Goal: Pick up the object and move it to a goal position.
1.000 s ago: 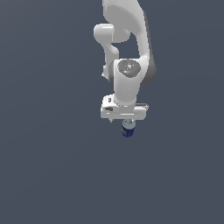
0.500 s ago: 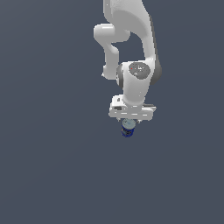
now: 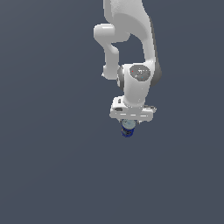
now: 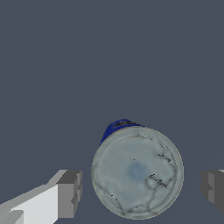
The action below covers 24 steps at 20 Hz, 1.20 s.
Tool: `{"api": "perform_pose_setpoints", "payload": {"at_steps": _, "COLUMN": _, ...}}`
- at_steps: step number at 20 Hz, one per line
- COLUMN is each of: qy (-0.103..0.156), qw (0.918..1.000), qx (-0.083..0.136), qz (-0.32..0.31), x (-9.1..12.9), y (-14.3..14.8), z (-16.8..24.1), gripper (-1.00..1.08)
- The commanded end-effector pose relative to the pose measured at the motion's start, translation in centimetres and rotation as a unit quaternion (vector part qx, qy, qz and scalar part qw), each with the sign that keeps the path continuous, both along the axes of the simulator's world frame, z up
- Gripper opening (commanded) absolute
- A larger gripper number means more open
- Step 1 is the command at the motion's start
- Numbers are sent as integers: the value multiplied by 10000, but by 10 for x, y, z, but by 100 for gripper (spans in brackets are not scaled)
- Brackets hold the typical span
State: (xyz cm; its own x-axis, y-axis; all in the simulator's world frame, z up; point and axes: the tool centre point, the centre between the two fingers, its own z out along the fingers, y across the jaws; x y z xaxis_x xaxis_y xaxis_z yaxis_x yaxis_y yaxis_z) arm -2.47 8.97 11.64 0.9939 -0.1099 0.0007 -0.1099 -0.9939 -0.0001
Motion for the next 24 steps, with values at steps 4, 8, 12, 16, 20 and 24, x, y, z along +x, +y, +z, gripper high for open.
{"api": "perform_pose_setpoints", "payload": {"at_steps": 4, "qy": 5, "qw": 10000, "qx": 0, "qz": -8, "x": -2, "y": 0, "z": -27, "gripper": 100}}
{"api": "perform_pose_setpoints", "payload": {"at_steps": 8, "qy": 4, "qw": 10000, "qx": 0, "qz": -11, "x": -1, "y": 1, "z": -40, "gripper": 100}}
{"api": "perform_pose_setpoints", "payload": {"at_steps": 12, "qy": 3, "qw": 10000, "qx": 0, "qz": -15, "x": -1, "y": 0, "z": -42, "gripper": -100}}
{"api": "perform_pose_setpoints", "payload": {"at_steps": 16, "qy": 3, "qw": 10000, "qx": 0, "qz": -15, "x": -1, "y": 0, "z": -42, "gripper": -100}}
{"api": "perform_pose_setpoints", "payload": {"at_steps": 20, "qy": 3, "qw": 10000, "qx": 0, "qz": -15, "x": -1, "y": 0, "z": -42, "gripper": -100}}
{"api": "perform_pose_setpoints", "payload": {"at_steps": 24, "qy": 6, "qw": 10000, "qx": 1, "qz": -11, "x": -1, "y": 0, "z": -40, "gripper": -100}}
